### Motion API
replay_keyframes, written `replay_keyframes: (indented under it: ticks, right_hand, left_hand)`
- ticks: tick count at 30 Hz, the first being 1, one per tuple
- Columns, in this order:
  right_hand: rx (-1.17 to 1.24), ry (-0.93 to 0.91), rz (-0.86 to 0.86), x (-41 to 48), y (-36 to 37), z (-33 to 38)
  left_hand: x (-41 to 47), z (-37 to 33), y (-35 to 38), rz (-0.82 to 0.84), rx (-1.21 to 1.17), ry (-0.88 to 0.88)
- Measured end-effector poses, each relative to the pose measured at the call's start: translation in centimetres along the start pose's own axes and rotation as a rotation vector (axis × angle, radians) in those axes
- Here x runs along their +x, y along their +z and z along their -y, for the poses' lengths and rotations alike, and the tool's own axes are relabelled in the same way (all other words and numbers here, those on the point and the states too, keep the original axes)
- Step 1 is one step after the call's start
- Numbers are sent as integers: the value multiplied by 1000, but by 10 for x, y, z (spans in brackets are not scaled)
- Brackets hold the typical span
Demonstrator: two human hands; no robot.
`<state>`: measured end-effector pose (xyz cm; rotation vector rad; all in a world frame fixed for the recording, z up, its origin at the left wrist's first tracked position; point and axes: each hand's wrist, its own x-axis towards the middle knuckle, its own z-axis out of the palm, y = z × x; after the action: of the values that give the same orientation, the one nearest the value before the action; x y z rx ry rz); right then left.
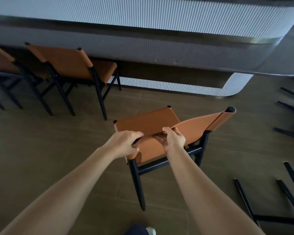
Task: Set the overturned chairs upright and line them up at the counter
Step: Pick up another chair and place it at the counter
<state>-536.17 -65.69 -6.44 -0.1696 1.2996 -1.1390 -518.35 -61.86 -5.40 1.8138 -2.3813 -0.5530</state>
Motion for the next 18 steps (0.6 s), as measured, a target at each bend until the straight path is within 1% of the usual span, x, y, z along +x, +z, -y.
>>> replay_keyframes:
  ticks: [6, 11, 16, 18]
  right_hand:
    - [-77, 19, -16, -1, -11, -3]
    - [-146, 28, -15, 0, -27, -7]
    - [-329, -4, -48, 4, -52, -21]
    - [-363, -5, -36, 4, -61, -25]
  left_hand:
    - [-3, -24, 18, -89, 92, -22]
    - [-8, -42, 32, -81, 100, -94]
    - [-17, -64, 50, -70, 91, -173]
    - [-21, -70, 56, -69, 76, -209]
